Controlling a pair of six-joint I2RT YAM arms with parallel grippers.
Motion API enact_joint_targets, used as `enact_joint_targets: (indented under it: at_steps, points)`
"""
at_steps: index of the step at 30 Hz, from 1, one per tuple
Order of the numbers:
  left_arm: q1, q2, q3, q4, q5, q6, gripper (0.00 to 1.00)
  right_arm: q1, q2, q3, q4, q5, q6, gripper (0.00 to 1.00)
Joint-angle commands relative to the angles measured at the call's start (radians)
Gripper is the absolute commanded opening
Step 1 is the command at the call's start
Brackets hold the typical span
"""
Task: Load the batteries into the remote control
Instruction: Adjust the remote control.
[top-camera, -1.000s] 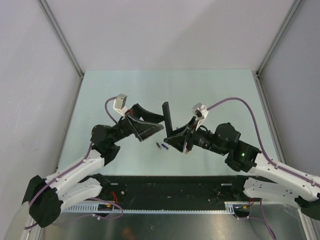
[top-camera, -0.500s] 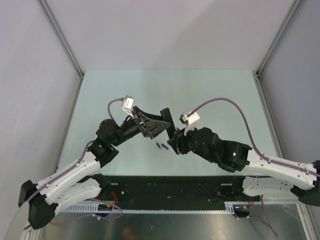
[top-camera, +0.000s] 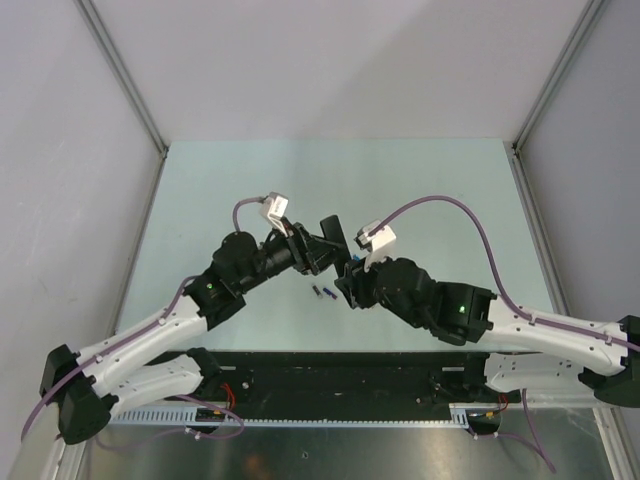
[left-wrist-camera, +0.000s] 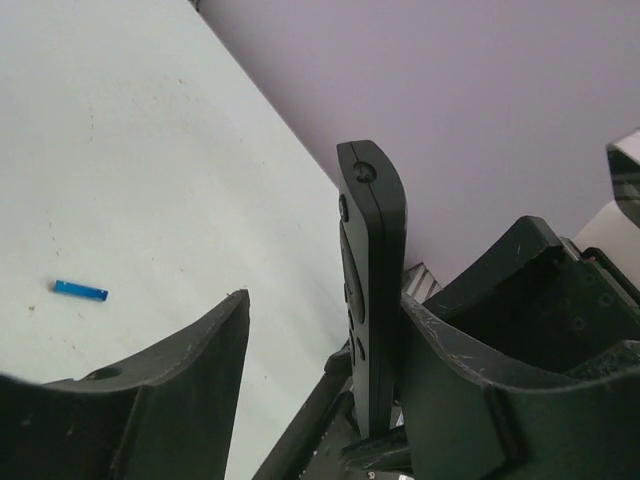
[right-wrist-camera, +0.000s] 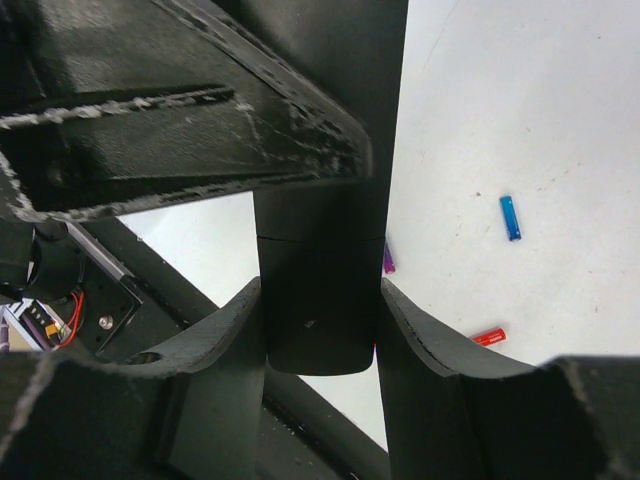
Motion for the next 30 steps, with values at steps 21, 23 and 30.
enact_joint_targets:
  at_steps: [21,23,30]
  points:
    - [-0.084,0.027,-0.009,0.034,-0.105,-0.018,0.00,0.026,0.024,0.046,0.083,0.031,0.022,0.40]
    - [-0.084,0.013,-0.013,0.034,-0.134,-0.015,0.00,0.026,0.011,0.046,0.067,0.031,0.026,0.64]
    - [-0.061,-0.010,0.004,0.018,-0.186,0.027,0.00,0.020,-0.081,0.046,-0.038,0.015,0.058,0.91]
